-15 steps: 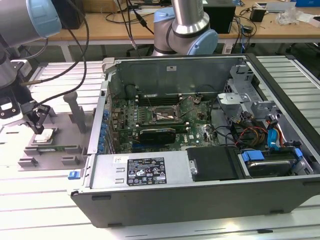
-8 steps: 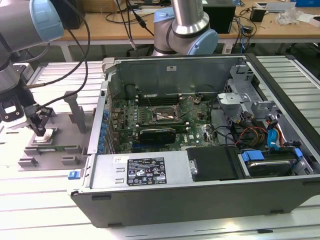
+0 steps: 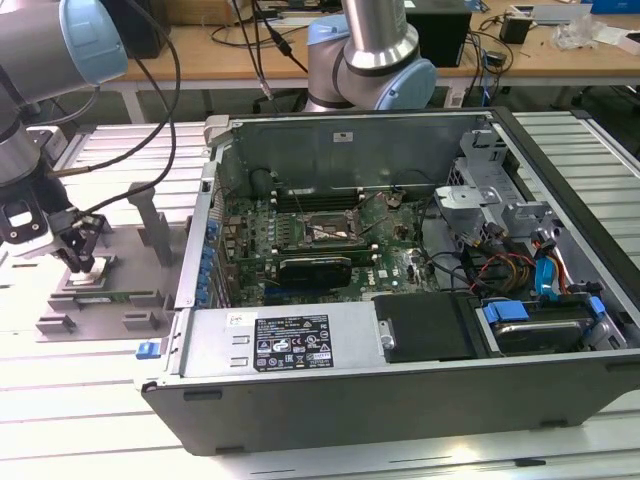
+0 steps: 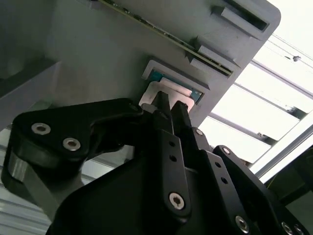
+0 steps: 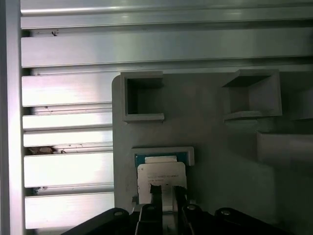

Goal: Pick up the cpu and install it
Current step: 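Pick up the cpu and move it towards the insertion slot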

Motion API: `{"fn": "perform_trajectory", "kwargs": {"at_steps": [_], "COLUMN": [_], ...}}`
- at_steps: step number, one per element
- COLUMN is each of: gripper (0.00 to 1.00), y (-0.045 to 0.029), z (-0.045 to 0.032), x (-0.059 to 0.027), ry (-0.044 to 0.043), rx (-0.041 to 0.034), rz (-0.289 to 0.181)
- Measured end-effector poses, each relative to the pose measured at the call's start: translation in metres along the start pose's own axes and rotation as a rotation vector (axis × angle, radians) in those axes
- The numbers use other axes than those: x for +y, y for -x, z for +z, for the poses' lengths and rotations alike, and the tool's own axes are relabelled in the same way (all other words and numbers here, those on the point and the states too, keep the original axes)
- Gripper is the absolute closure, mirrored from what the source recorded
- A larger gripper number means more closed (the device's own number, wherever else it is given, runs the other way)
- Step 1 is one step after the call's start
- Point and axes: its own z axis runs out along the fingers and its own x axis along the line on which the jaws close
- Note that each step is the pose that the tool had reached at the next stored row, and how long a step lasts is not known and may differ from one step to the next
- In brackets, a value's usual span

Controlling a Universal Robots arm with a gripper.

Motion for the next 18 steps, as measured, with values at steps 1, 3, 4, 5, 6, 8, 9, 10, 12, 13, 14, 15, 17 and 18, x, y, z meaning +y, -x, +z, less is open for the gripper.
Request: {"fn": "perform_trajectory", "kwargs": {"at_steps": [1,3,4,5,6,8,9,10,12,13,14,15,17,18], "gripper": [0.76,0.58,0.58,0.52,0.46,0.40,0.34,0.34,0.34,0.34,0.34,0.34,0.34,0.34], "y": [0.0000,0.0000,0.0000,0.0000,0.0000,0.0000,0.0000,0.0000,0.0000,0.0000,-0.0001,-0.0001,-0.0002,-0.0003], "z": [0.0000,0.0001,0.0002,0.0002,0.0002,0.0003,0.0004,0.0004,0.0019,0.0027,0.0039,0.0049,0.0090,0.0103], "x": [0.0000,0.0000,0.0000,0.0000,0.0000,0.0000,0.0000,0.0000,0.0000,-0.0001,-0.0002,-0.0002,-0.0003,-0.0002], "ry": [0.0000,0.0000,0.0000,0.0000,0.0000,0.0000,0.0000,0.0000,0.0003,0.0001,0.0001,0.0001,0.0002,0.0002], "rx": [0.0000,0.0000,0.0000,0.0000,0.0000,0.0000,0.0000,0.0000,-0.0005,-0.0001,-0.0002,-0.0003,-0.0006,-0.0006], "rz": [0.000,0.000,0.000,0.000,0.000,0.000,0.000,0.000,0.000,0.000,0.000,0.000,0.000,0.000]}}
